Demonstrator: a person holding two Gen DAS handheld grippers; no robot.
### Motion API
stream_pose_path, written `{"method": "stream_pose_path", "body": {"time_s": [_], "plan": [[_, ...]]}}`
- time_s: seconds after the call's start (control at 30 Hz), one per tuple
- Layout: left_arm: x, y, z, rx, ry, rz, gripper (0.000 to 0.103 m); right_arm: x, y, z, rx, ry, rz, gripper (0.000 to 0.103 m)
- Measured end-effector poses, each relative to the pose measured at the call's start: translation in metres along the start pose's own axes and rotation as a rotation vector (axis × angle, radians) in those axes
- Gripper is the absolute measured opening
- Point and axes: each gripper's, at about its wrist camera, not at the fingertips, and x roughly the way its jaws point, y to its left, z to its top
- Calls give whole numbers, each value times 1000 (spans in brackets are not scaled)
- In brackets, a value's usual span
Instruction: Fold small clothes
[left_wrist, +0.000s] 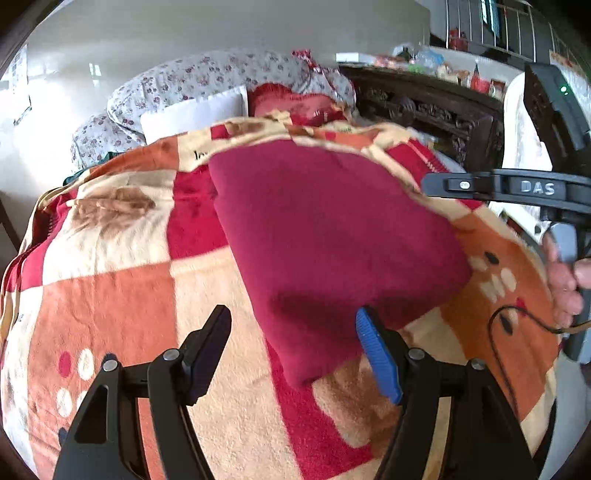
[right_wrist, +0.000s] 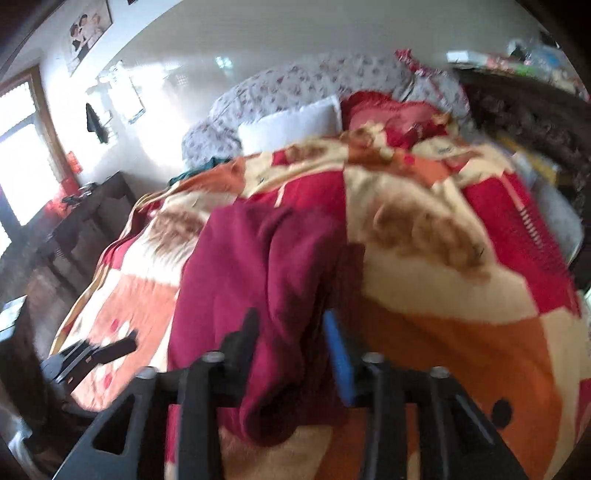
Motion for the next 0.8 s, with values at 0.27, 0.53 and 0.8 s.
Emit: {"method": "stream_pose_path", "body": {"time_s": [0.27, 0.53, 0.8], "plan": [[22, 17, 18, -119, 11, -10, 75, 56, -5, 2, -7, 54, -148, 31], [45, 29, 15, -176, 36, -25, 78, 49, -36, -7, 123, 26, -30, 64], [50, 54, 19, -289, 22, -88, 85, 57, -58, -17, 240, 33, 132, 92]]}}
